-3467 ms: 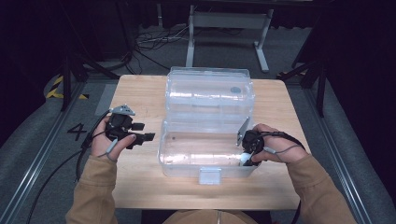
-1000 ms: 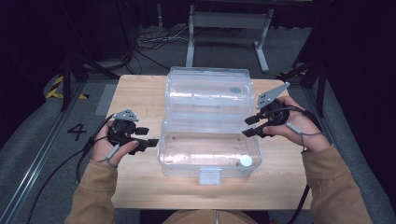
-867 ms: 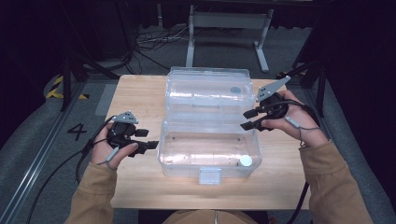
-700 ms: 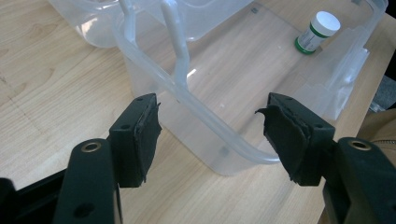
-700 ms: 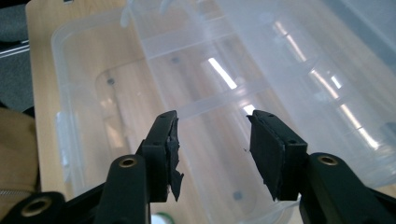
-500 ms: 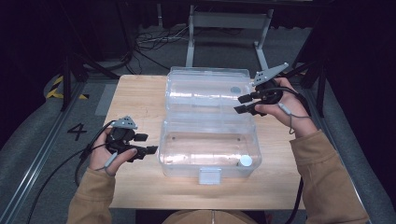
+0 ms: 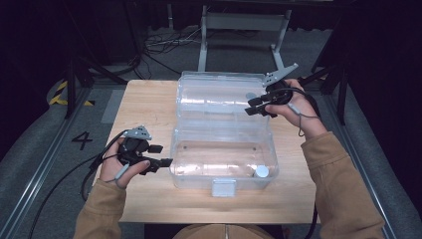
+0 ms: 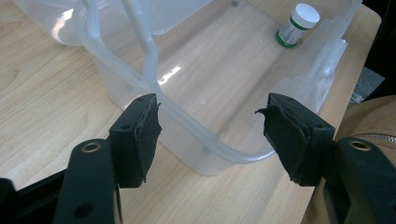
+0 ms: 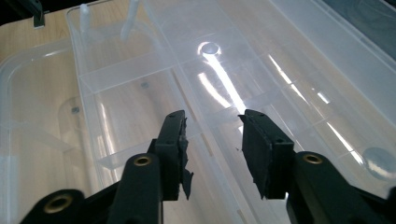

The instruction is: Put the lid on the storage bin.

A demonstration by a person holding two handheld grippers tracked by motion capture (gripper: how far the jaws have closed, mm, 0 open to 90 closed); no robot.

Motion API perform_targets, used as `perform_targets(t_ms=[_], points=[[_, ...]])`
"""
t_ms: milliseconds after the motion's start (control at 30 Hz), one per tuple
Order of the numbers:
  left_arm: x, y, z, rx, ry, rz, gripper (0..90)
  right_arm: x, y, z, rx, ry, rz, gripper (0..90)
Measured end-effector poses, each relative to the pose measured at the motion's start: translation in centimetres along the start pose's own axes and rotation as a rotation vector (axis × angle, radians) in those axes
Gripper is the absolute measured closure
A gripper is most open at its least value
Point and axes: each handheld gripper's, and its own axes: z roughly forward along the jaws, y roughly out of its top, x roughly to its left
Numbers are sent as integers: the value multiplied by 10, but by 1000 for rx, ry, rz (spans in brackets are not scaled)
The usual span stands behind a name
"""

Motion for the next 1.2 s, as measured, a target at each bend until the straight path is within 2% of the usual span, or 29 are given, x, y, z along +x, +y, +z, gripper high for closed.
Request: perform_targets(t_ms=[67,133,233,300,400,600,667,967,1200], points=[[-1,1,3,3,-9,6,364,0,0,3,26,9,-10,678],[-2,1,4,5,-12,8,364,0,0,4,30,11,-11,695],[-5,3,8,15,-19,19,364,-1,-1,4,20,-1,-16,759],[-7,4,10,18,-28,28,364,-2,-2,3,14,15,0,768],[-11,6,13,25,-37,45,364,-3,-4,3,2,31,10,776],[-19,9,24,52,-74,79,364,-1,-4,3,-3,26,5,779],[-21,9,27,53,-98,84,365,-1,-4,3,-3,25,4,779],[-25,9,43,95,-123,95,366,0,-5,3,-11,28,21,780],[-29,7,57,131,-157,125,380,2,-5,2,-16,23,27,780]])
